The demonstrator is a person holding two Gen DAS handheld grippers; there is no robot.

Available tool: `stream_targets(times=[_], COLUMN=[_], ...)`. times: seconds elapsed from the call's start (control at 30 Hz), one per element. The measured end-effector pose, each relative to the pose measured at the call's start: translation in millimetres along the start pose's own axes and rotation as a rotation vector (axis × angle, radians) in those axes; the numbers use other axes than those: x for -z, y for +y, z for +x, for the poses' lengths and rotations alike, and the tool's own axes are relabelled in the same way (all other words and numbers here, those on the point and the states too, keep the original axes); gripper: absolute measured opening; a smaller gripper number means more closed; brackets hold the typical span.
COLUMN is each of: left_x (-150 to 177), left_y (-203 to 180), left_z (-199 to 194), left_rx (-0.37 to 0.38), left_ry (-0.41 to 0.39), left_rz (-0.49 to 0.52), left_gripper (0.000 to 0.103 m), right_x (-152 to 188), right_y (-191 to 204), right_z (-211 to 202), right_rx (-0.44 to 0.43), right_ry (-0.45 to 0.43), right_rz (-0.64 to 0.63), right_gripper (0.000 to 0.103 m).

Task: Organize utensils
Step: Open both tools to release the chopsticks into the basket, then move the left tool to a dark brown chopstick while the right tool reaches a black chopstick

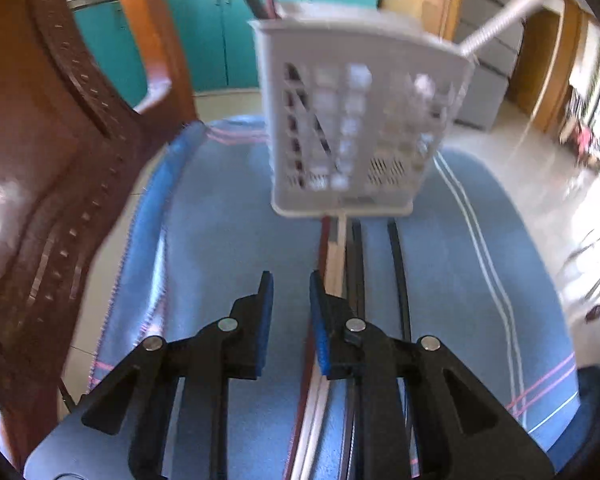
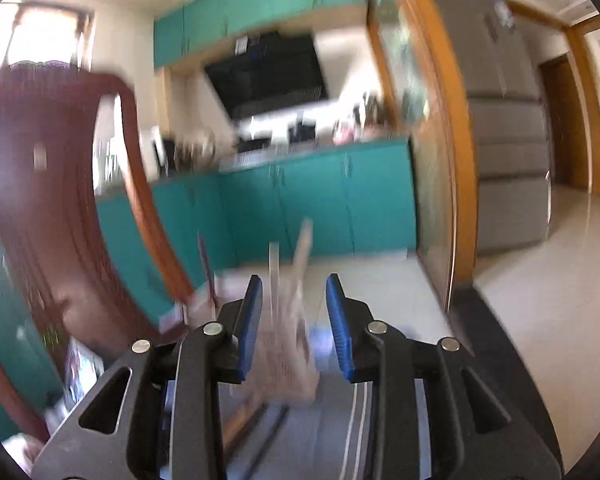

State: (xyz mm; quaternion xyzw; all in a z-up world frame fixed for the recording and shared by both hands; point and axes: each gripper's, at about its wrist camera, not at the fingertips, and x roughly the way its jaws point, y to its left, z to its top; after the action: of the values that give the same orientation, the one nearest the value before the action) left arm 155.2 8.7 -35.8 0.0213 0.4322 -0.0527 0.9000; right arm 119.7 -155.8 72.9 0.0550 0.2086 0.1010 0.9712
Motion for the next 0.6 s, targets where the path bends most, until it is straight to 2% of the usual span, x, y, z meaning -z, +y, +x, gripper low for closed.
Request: stream_targets(times=[0.03,0.07,0.1,0.17,0.27,0.53,0.6], left_x=[2.4,4.7,5.8,4.2,10.3,7.8,9.2], left_y=[-3.7,-8.4,-11.1,-13.8,-12.7,1.3,2.4], left_z=[2.3,4.7,5.8,8.6,12.9,22.0,20.9], left_rx=[-0.003,-0.011,-0.020,-0.023,-0.033,-0.046,-0.045], left_ry=[0.008,0.020,0.022,0.025,0.037,0.063,0.066], left_rz=[0.014,0.033,0.043,0.052,0.047,0.029,0.031], left_gripper=[0.020,0.019,0.014,0.012,0.010,0.010,0.010], right_x=[12.4,21.4,30.8,48.9,60.5,78.3,81.8], right_y=[2.1,2.6,1.2,-2.3,0.6,34.5,38.2], right_z=[23.7,40.9,56.4,82.5,103.3,147.3,148.7], right_rx=[-0.013,-0.031,-0.043,-0.056,-0.061,-0.031,-0.030], right_ry=[0.121,0.203,0.272,0.386,0.468,0.611,0.612], right_rz=[-0.025,-0.025,-0.011,0.024,0.030,-0.071,-0.082], right_gripper=[0.033,0.033,0.033,0.033,0.033,0.033,0.032])
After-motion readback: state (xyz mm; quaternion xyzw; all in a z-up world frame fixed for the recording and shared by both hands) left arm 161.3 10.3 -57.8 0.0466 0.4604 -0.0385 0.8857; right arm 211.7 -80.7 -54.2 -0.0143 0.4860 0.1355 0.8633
